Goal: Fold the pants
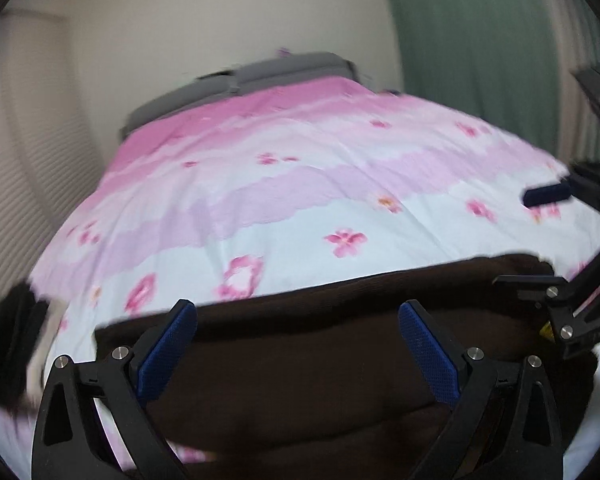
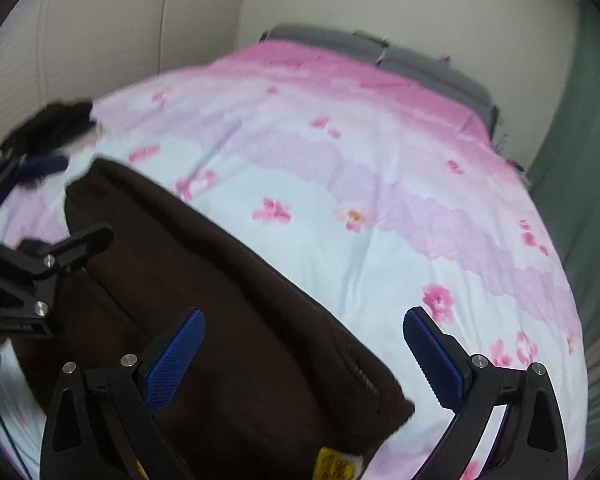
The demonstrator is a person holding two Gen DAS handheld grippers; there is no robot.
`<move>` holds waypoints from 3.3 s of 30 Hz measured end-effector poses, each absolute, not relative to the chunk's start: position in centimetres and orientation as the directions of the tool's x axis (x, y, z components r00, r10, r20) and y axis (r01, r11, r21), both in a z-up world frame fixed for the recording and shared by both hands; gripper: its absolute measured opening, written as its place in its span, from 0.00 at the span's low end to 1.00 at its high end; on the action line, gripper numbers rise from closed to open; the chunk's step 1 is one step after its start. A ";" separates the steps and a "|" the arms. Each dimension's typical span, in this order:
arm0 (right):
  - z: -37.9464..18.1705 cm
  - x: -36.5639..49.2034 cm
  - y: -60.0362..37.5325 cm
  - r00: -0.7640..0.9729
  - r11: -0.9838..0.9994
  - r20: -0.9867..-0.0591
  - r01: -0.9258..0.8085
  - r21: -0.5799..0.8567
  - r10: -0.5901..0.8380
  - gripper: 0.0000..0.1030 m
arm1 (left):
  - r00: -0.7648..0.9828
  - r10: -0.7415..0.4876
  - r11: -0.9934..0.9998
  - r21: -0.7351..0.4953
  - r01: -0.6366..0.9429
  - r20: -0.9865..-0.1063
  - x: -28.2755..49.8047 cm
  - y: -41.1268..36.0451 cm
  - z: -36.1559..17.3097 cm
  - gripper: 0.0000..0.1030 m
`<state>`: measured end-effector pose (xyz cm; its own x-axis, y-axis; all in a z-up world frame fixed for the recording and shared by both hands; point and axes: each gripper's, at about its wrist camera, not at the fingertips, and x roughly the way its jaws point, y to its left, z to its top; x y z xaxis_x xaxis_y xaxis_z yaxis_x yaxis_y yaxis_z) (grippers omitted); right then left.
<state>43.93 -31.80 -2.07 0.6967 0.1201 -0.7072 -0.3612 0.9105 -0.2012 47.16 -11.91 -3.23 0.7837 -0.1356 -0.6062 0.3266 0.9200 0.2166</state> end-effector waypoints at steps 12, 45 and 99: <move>-7.3 49.3 -30.8 0.508 0.813 -0.857 -0.533 -0.235 0.085 0.81 | 0.549 -0.248 0.637 0.293 0.713 -0.798 55.2 -13.8 -7.6 0.85; -3.0 45.4 -31.8 0.555 0.781 -0.804 -0.591 -0.201 0.213 0.16 | 0.447 -0.330 0.592 0.186 0.784 -0.831 49.4 -10.1 -1.5 0.14; -16.6 21.6 -28.7 0.816 0.579 -0.563 -0.524 -0.625 0.130 0.23 | 0.629 -0.245 0.809 0.202 0.552 -0.738 27.3 -8.5 -13.6 0.33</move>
